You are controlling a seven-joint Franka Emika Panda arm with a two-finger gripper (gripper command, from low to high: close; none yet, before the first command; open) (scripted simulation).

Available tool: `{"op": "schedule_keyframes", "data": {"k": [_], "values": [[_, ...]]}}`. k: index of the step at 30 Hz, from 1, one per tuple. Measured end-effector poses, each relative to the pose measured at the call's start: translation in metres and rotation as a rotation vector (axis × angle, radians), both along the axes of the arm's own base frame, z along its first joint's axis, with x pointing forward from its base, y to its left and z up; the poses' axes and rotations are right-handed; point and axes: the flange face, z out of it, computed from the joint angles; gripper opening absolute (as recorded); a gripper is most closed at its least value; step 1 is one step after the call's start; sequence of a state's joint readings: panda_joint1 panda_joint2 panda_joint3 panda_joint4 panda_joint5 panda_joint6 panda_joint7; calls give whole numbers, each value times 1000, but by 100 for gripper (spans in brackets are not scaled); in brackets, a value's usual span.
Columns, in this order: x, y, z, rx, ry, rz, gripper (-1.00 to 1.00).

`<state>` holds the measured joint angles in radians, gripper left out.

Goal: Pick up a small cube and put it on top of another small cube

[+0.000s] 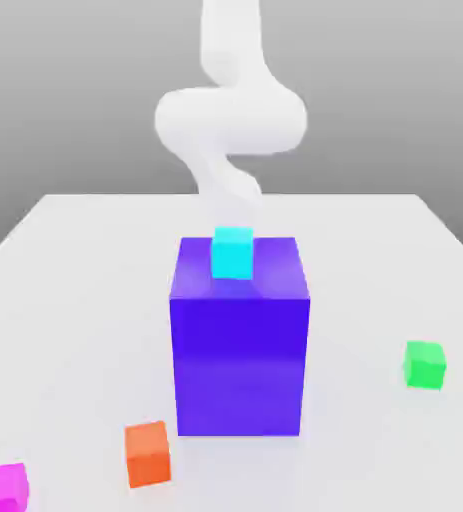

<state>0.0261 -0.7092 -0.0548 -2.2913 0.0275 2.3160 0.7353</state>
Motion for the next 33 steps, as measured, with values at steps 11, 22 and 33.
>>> {"op": "schedule_keyframes", "data": {"k": [11, 22, 33], "values": [[111, -76, -154, 55, 259, 98, 0], [147, -156, -329, 37, 486, 128, 0], [116, -237, -481, -83, 710, 148, 0]]}}
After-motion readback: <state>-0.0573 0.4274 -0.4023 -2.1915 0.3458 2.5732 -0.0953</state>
